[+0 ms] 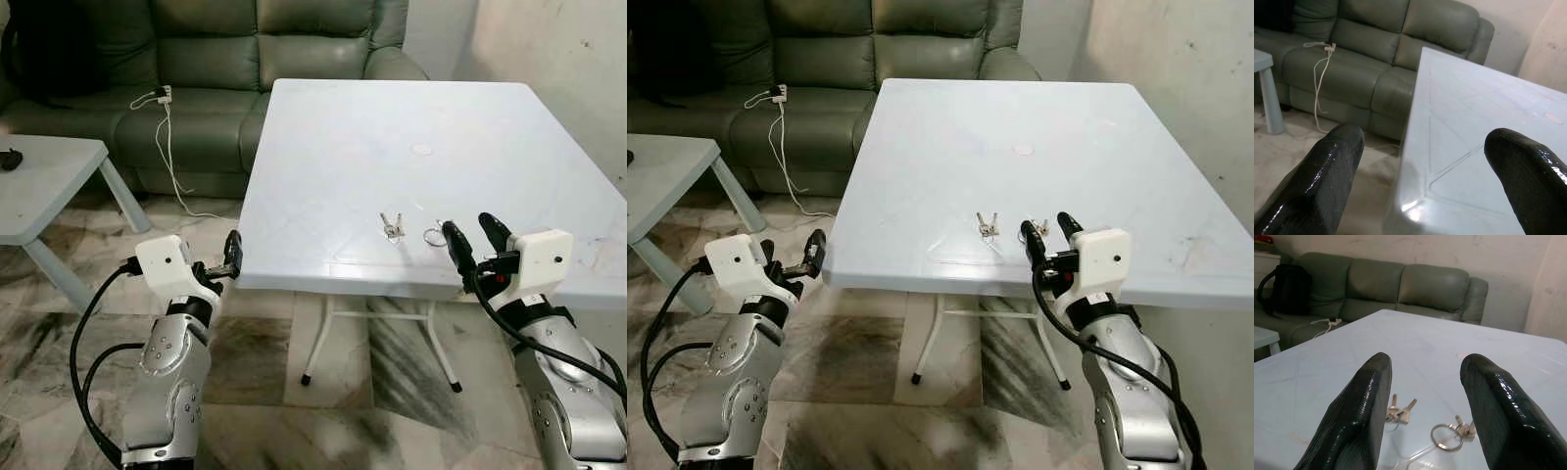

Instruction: Hang keys on a hook

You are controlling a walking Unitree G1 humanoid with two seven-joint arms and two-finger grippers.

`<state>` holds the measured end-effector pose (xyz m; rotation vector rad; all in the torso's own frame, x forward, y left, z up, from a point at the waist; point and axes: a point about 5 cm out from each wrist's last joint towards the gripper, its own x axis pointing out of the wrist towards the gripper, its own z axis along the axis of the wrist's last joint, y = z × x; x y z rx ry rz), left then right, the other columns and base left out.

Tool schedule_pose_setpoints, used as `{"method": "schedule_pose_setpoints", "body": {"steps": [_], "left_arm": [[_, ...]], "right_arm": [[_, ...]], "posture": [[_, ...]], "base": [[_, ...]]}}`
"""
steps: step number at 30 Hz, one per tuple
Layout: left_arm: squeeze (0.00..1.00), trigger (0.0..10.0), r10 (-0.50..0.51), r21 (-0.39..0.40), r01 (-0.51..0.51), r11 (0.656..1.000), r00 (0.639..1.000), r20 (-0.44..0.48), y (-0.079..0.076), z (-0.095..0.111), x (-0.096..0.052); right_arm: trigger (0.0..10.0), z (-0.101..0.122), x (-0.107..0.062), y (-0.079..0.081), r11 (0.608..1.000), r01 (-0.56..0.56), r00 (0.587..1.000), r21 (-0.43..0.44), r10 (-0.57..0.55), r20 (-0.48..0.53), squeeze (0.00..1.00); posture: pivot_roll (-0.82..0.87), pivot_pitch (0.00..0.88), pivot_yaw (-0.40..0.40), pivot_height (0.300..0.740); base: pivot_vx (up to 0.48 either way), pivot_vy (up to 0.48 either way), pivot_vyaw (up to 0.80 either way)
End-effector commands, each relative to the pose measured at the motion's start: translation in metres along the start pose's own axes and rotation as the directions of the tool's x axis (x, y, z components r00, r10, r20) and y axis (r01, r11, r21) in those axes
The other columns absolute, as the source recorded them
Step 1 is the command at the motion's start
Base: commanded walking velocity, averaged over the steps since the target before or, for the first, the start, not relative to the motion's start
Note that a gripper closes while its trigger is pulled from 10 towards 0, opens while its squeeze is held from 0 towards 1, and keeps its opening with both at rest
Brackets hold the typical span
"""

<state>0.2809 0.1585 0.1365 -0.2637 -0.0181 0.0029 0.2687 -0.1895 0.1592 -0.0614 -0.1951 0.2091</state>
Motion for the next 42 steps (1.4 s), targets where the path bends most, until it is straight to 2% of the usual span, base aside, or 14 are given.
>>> {"method": "schedule_pose_setpoints", "body": {"steps": [1,30,37,42], "left_arm": [[0.00,10.0,-0.007,-0.002,0.007,1.000,1.000,0.002,-0.002,0.002,0.001],[0.00,10.0,-0.019,-0.006,0.019,1.000,1.000,-0.001,-0.005,0.002,0.000],[0.00,10.0,-0.016,0.036,0.017,0.999,1.000,-0.023,-0.011,-0.004,0.000],[0.00,10.0,-0.067,0.065,0.069,0.996,0.997,-0.036,-0.018,-0.007,-0.004]], "right_arm": [[10.0,0.002,0.001,-0.001,1.000,-0.002,1.000,0.006,0.002,0.004,0.00],[10.0,0.002,-0.001,0.000,1.000,-0.007,1.000,0.006,0.007,0.002,0.00],[10.0,0.000,0.000,0.001,0.999,-0.034,0.999,0.004,0.034,-0.012,0.00],[10.0,-0.003,-0.001,0.002,0.996,-0.087,0.995,0.009,0.087,-0.041,0.00]], "posture": [[0.00,0.004,-0.031,0.740],[0.00,0.000,-0.031,0.740],[0.00,0.000,-0.033,0.740],[0.00,0.008,-0.035,0.740]], "base": [[0.319,0.000,0.00],[0.337,0.000,0.00],[0.000,0.000,0.00],[0.000,0.000,0.00]]}}
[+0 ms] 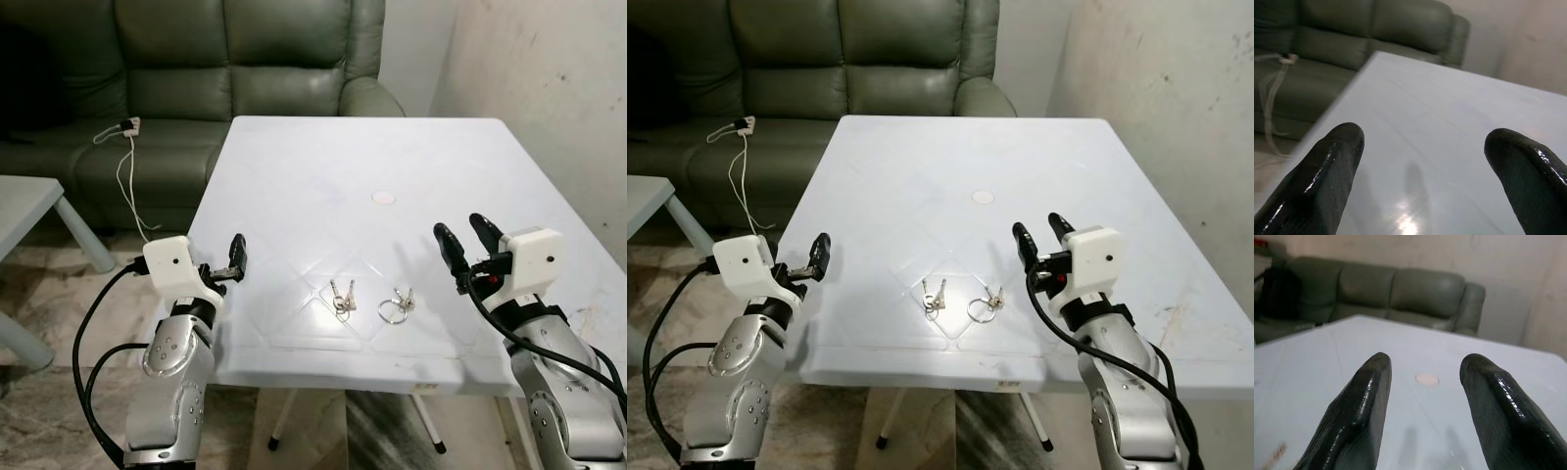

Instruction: Hang keys on a hook

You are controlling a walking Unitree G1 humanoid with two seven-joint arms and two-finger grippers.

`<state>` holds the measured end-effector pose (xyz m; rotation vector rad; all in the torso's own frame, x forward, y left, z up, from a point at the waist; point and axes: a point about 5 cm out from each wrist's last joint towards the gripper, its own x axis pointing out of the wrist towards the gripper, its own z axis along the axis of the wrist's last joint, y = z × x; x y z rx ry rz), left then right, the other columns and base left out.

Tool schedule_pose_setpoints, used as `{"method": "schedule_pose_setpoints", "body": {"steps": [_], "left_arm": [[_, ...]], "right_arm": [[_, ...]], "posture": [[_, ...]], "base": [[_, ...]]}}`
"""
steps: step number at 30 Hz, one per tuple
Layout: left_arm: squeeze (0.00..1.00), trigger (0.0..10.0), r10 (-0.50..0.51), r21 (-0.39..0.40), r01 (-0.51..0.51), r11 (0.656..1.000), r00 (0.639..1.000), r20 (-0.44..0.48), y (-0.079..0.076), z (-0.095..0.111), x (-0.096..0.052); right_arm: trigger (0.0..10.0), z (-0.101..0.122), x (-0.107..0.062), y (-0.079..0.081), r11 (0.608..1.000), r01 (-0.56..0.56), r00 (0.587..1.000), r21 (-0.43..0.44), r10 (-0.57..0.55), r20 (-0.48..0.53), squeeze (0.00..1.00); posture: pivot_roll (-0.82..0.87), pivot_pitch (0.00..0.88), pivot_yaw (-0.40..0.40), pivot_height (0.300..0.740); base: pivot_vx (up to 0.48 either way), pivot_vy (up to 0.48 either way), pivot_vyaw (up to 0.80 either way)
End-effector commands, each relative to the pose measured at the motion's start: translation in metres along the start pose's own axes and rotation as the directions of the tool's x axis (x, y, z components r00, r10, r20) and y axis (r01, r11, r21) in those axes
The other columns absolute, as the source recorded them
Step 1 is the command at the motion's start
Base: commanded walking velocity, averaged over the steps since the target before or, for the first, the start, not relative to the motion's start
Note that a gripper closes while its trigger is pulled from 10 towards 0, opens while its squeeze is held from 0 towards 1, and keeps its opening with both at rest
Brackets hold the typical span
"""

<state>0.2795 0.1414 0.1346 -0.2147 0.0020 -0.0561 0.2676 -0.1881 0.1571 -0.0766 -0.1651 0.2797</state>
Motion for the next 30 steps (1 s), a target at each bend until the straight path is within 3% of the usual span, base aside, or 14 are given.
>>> {"method": "schedule_pose_setpoints", "body": {"steps": [1,4,5,15,30], "left_arm": [[0.00,10.0,-0.022,0.023,0.022,0.999,1.000,-0.004,-0.003,-0.001,-0.003],[0.00,10.0,-0.057,0.043,0.057,0.997,0.998,-0.002,-0.009,-0.003,-0.006],[0.00,10.0,-0.111,0.047,0.111,0.993,0.994,-0.007,-0.015,-0.004,-0.009],[0.00,10.0,-0.209,0.086,0.213,0.973,0.977,-0.047,-0.029,-0.015,-0.018],[0.00,10.0,-0.300,0.109,0.307,0.945,0.951,-0.076,-0.044,-0.021,-0.027]], "right_arm": [[10.0,-0.002,-0.001,0.001,1.000,-0.027,1.000,0.009,0.027,-0.015,0.00],[10.0,-0.003,0.000,0.001,0.998,-0.066,0.998,-0.003,0.066,-0.024,0.00],[10.0,-0.003,0.001,-0.001,0.996,-0.092,0.995,-0.015,0.092,-0.029,0.00],[10.0,-0.011,0.011,-0.009,0.979,-0.202,0.977,-0.028,0.200,-0.071,0.00],[10.0,-0.037,0.034,-0.022,0.937,-0.343,0.930,-0.063,0.329,-0.165,0.00]], "posture": [[0.00,0.010,-0.035,0.740],[0.00,0.013,-0.037,0.740],[0.00,0.018,-0.038,0.740],[0.01,0.026,-0.049,0.740],[0.03,0.035,-0.058,0.740]], "base": [[0.000,0.000,0.00],[0.000,0.000,0.00],[0.000,0.000,0.00],[0.000,0.000,0.00],[0.000,0.000,0.00]]}}
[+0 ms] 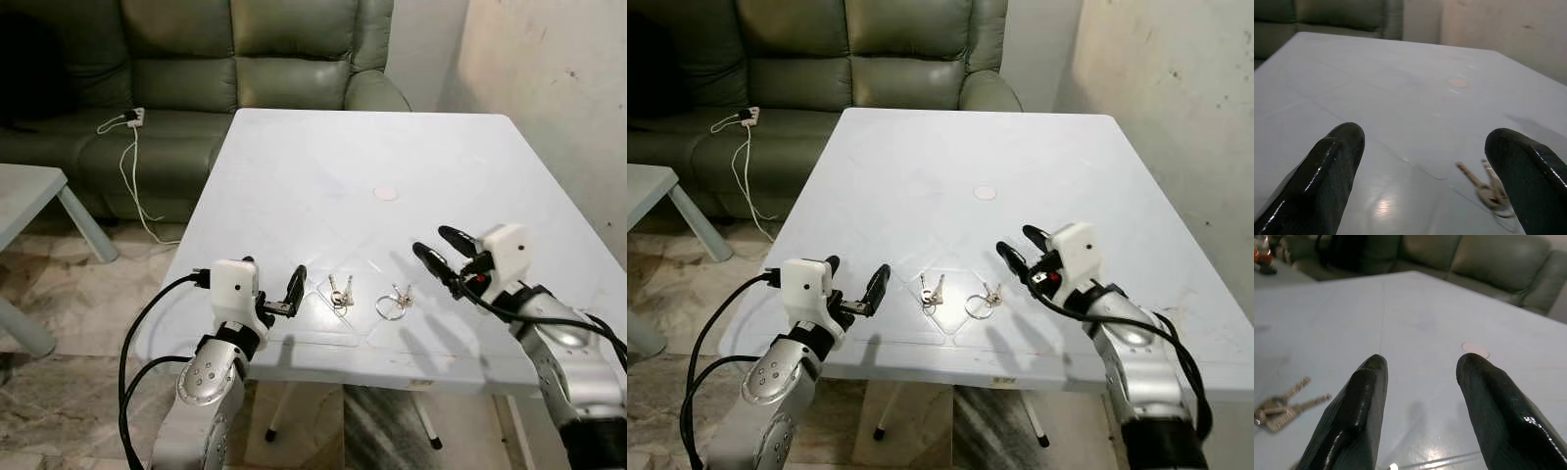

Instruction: Hang keys on a hook

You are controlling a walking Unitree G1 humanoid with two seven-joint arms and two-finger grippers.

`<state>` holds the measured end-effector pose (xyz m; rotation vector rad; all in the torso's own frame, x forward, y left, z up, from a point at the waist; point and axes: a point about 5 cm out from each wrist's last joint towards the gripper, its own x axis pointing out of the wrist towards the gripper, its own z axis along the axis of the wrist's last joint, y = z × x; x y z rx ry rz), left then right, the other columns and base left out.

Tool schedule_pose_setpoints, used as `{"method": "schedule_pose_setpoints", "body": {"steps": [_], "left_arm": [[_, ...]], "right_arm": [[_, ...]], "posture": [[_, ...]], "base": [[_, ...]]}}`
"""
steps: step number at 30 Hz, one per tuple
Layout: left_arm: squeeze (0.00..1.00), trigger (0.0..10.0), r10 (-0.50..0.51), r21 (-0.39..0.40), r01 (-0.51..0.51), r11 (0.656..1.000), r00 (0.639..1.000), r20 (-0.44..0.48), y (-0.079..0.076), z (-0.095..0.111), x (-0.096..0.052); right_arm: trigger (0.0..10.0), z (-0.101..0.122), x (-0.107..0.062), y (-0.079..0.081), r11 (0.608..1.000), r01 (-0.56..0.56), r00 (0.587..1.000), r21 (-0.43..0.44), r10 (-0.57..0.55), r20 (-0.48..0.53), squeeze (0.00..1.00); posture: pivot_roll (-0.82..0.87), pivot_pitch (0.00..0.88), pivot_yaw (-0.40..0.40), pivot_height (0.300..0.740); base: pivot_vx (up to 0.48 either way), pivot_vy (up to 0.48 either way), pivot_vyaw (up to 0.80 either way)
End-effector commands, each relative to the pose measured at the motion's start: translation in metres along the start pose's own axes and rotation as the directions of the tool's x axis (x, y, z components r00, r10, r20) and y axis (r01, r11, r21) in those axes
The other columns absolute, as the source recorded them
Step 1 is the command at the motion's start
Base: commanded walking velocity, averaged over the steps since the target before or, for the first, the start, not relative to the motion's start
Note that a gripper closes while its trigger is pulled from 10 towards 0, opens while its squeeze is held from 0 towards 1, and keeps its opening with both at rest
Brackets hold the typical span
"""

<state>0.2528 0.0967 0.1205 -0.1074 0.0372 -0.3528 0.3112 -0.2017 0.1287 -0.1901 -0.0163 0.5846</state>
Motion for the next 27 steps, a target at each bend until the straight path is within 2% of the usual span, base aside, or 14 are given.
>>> {"method": "schedule_pose_setpoints", "body": {"steps": [1,8,16,18,21,27], "left_arm": [[0.00,10.0,-0.020,0.020,0.020,1.000,1.000,0.008,-0.003,0.002,-0.002],[0.00,10.0,-0.054,0.017,0.055,0.998,0.998,-0.009,-0.010,-0.001,-0.005],[0.00,10.0,-0.109,0.015,0.110,0.994,0.993,-0.042,-0.018,-0.007,-0.008],[0.00,10.0,-0.124,0.023,0.125,0.992,0.991,-0.050,-0.021,-0.008,-0.009],[0.00,10.0,-0.132,0.026,0.134,0.991,0.989,-0.059,-0.022,-0.010,-0.010],[0.00,10.0,-0.143,0.027,0.145,0.989,0.988,-0.065,-0.023,-0.010,-0.010]], "right_arm": [[10.0,-0.002,0.001,-0.001,0.999,-0.025,1.000,-0.027,0.025,-0.017,0.00],[10.0,-0.012,0.001,-0.001,0.994,-0.097,0.995,-0.056,0.095,-0.043,0.00],[10.0,-0.023,-0.009,-0.010,0.986,-0.148,0.986,-0.082,0.140,-0.089,0.00],[10.0,-0.024,-0.011,-0.012,0.985,-0.152,0.985,-0.086,0.144,-0.095,0.05],[10.0,-0.026,-0.013,-0.013,0.980,-0.169,0.982,-0.101,0.159,-0.103,0.01],[10.0,-0.032,-0.017,-0.012,0.972,-0.220,0.970,-0.079,0.209,-0.125,0.00]], "posture": [[0.03,0.035,-0.058,0.740],[0.03,0.036,-0.061,0.740],[0.03,0.034,-0.057,0.740],[0.03,0.034,-0.053,0.740],[0.03,0.032,-0.051,0.740],[0.02,0.033,-0.045,0.740]], "base": [[0.000,0.000,0.00],[0.000,0.000,0.00],[0.000,0.000,0.00],[0.000,0.000,0.00],[0.000,0.000,0.00],[0.000,0.000,0.00]]}}
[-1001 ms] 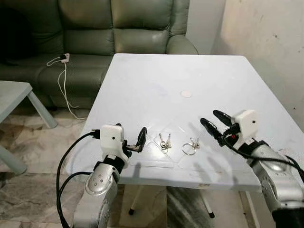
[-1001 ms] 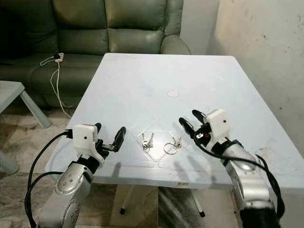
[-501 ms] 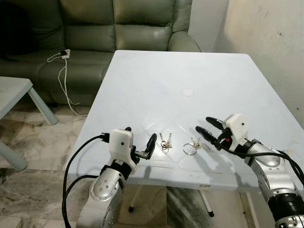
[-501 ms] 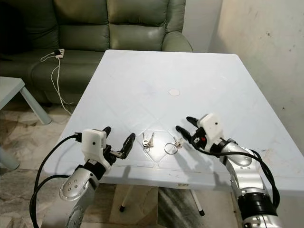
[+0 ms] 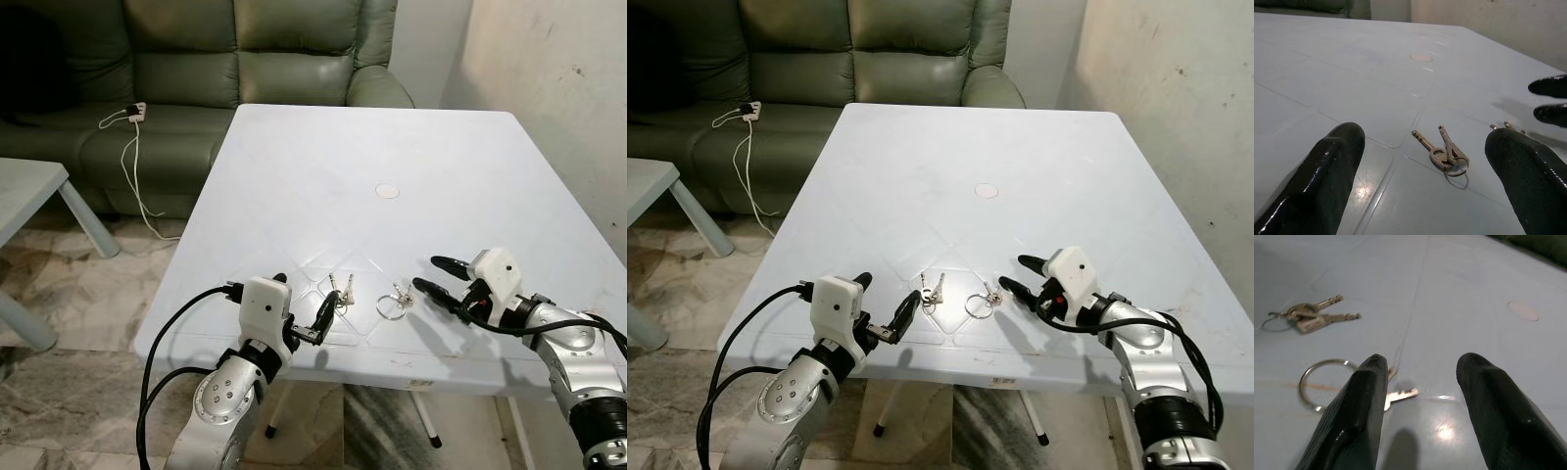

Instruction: Hang keys on a hook

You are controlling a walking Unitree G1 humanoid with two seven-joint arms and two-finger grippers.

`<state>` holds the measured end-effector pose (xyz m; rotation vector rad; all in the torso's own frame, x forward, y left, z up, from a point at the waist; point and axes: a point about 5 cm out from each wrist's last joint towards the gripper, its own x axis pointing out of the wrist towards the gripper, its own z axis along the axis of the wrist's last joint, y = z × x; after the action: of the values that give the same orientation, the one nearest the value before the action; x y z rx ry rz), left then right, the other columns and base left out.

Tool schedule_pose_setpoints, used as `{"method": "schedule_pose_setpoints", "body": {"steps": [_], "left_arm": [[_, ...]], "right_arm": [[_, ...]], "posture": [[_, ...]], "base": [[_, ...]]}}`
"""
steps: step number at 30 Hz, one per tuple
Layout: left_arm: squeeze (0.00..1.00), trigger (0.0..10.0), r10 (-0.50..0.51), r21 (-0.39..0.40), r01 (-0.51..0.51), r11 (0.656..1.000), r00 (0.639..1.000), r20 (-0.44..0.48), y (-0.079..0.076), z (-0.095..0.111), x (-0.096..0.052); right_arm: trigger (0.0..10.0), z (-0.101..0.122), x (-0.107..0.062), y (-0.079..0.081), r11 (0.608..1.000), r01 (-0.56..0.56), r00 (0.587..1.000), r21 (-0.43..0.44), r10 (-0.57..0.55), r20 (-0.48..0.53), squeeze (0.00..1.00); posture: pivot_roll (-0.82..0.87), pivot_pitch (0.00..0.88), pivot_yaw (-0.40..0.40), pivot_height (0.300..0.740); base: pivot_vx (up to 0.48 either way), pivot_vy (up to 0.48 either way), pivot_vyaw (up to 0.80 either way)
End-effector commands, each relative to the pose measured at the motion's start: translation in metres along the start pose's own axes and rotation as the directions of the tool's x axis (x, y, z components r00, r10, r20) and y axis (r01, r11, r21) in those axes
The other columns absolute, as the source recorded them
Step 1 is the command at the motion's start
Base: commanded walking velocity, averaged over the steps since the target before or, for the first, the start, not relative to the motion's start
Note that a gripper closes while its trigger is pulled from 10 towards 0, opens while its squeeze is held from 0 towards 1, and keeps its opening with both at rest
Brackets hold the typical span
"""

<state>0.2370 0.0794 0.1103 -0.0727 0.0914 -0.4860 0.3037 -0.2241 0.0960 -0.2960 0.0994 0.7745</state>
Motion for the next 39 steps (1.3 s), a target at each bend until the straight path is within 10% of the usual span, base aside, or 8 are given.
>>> {"method": "schedule_pose_setpoints", "body": {"steps": [1,39], "left_arm": [[0.00,10.0,-0.017,0.005,0.017,1.000,1.000,0.003,-0.003,0.003,-0.001],[0.00,10.0,-0.010,-0.008,0.010,1.000,1.000,0.001,-0.004,0.005,-0.002]], "right_arm": [[10.0,0.002,-0.002,-0.003,0.999,-0.027,1.000,-0.021,0.027,0.002,0.00],[10.0,-0.005,0.022,0.026,0.993,-0.110,0.994,-0.044,0.111,0.013,0.00]], "posture": [[0.02,0.036,-0.044,0.740],[0.03,0.051,-0.045,0.740]], "base": [[0.000,0.000,0.00],[0.000,0.000,0.00]]}}
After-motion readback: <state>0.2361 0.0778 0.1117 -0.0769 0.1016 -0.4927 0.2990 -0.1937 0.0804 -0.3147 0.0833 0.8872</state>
